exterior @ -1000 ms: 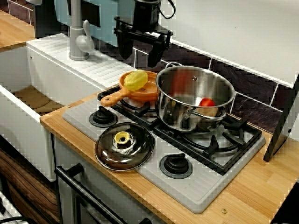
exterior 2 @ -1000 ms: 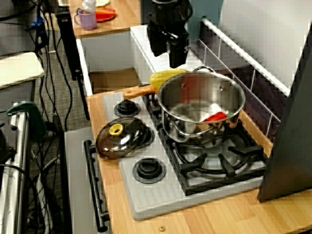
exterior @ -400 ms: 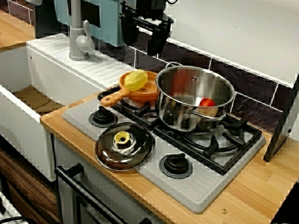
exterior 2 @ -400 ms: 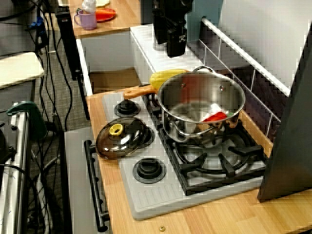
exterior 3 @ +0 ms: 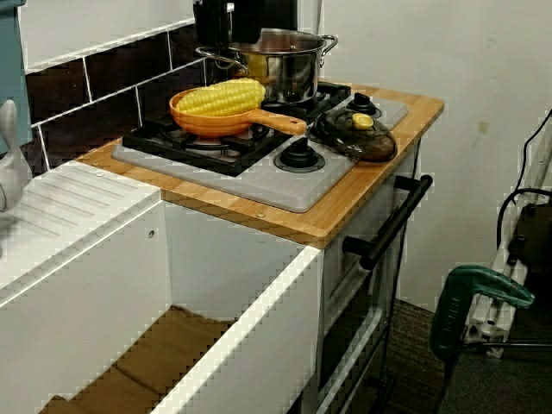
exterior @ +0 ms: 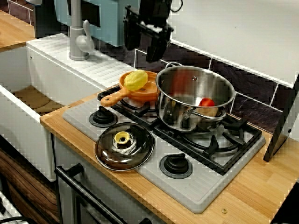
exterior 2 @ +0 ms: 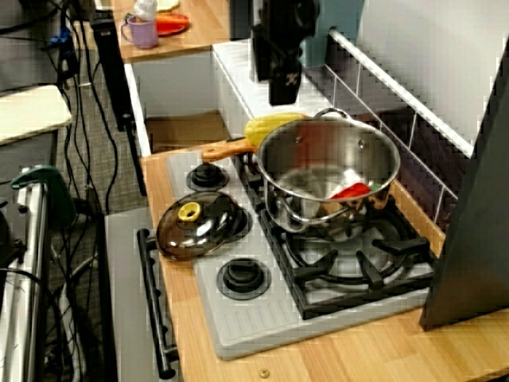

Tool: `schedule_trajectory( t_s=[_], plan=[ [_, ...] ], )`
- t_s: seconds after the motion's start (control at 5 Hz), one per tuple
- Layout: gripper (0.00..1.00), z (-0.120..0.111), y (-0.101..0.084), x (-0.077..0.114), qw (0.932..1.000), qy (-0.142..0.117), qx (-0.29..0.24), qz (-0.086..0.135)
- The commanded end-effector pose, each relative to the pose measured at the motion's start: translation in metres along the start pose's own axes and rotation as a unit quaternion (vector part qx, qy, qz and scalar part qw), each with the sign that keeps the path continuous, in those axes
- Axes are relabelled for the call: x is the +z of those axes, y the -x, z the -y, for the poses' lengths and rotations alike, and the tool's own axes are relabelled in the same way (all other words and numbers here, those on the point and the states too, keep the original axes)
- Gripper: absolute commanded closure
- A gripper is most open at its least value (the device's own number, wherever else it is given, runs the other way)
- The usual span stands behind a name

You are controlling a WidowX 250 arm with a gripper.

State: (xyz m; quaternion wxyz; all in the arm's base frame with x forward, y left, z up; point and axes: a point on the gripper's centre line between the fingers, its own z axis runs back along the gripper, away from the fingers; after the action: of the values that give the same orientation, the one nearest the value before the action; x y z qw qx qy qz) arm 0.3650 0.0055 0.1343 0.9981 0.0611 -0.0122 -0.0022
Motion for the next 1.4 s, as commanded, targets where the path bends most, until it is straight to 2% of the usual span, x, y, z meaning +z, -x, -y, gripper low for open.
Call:
schedule_trajectory(
  t_s=[0.0,0.2,0.4,1.0,1.2],
  plan=[
    [0.00,-0.004,0.007,0.011,0.9995,-0.011,-0.012,0.027],
    [0.29,-0.006,0.011,0.003,0.9994,-0.019,-0.017,0.022],
    [1.00,-0.006,0.012,0.005,0.9996,-0.015,-0.011,0.022],
    [1.00,-0.001,0.005,0.016,0.9997,-0.001,0.003,0.026],
    [1.00,0.000,0.001,0.017,0.9995,0.012,0.011,0.027]
  ],
)
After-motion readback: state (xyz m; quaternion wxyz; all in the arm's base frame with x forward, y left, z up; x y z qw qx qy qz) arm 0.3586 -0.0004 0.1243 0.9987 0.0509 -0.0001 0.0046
